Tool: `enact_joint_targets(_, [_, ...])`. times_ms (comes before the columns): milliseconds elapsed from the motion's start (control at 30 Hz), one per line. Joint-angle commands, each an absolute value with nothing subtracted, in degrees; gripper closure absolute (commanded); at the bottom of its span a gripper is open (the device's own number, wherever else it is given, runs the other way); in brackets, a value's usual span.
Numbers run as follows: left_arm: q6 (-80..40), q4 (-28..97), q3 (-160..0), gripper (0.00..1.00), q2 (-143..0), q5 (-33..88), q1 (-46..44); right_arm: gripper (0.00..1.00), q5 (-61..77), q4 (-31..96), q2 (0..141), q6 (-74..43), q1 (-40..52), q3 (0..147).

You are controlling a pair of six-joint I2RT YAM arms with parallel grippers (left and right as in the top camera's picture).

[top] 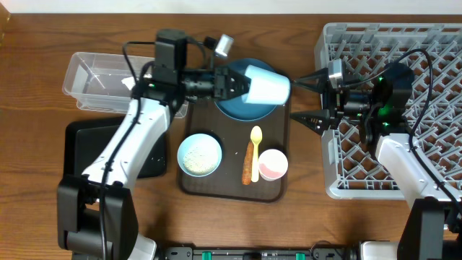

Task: Sort waste into correct bins and load items into the dishwasher rack
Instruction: 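Hand the light-blue cup from the left gripper to the right gripper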

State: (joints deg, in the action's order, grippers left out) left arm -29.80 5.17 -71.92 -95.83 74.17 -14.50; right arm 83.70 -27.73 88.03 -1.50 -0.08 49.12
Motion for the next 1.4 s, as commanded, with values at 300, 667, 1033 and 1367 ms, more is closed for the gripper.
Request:
enact_joint_targets(300, [-30.0, 4.8, -72.1, 0.94, -96.2, 71.6, -17.5, 0.09, 81.3, -36.6, 87.9, -3.8, 5.7, 49.6])
enact_joint_targets(667, [-30.2, 4.8, -72.1, 0.94, -96.2, 71.3, -17.5, 0.18, 80.8, -43.1, 87.9, -4.7, 7.8, 49.6])
enact_joint_targets(1033, [-30.3, 4.8, -72.1, 0.94, -96.2, 71.3, -17.5, 0.33, 80.8, -43.1, 87.9, -4.7, 7.8, 49.6])
enact_joint_targets(1367, [-30.3, 4.8, -72.1, 0.88, -96.2, 69.7, -17.4, 0.44, 80.8, -41.3, 87.9, -4.7, 7.8, 49.6])
